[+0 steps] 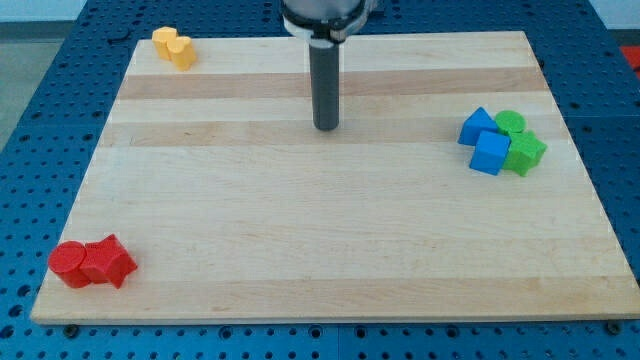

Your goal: Separate the yellow hexagon and yellow heart

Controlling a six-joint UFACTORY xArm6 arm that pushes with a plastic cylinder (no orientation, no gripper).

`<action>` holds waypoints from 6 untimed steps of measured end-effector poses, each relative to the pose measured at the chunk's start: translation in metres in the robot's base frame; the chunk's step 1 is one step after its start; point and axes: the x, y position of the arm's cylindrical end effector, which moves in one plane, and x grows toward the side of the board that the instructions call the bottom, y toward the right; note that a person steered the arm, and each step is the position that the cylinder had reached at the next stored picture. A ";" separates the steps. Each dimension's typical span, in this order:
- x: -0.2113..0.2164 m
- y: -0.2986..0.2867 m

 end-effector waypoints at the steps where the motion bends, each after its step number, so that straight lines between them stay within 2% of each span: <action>1: -0.049 -0.005; 3: -0.151 -0.088; 4: -0.168 -0.107; 5: -0.168 -0.107; 6: -0.166 -0.133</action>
